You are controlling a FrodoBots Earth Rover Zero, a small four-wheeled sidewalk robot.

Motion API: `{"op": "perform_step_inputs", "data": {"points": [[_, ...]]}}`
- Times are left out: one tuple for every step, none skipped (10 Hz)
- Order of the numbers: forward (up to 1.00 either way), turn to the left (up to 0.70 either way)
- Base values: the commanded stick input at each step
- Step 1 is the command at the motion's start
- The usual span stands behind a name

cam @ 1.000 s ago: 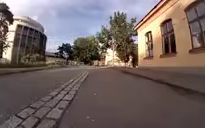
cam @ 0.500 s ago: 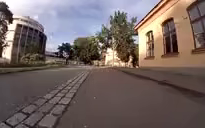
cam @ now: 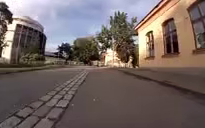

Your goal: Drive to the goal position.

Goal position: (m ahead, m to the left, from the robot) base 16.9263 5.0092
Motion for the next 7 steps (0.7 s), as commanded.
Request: {"op": "perform_step_inputs", "data": {"points": [[0.45, 0.00], [0.45, 0.00], [0.45, 0.00], [0.45, 0.00], [0.45, 0.00], [0.45, 0.00], [0.45, 0.00]]}}
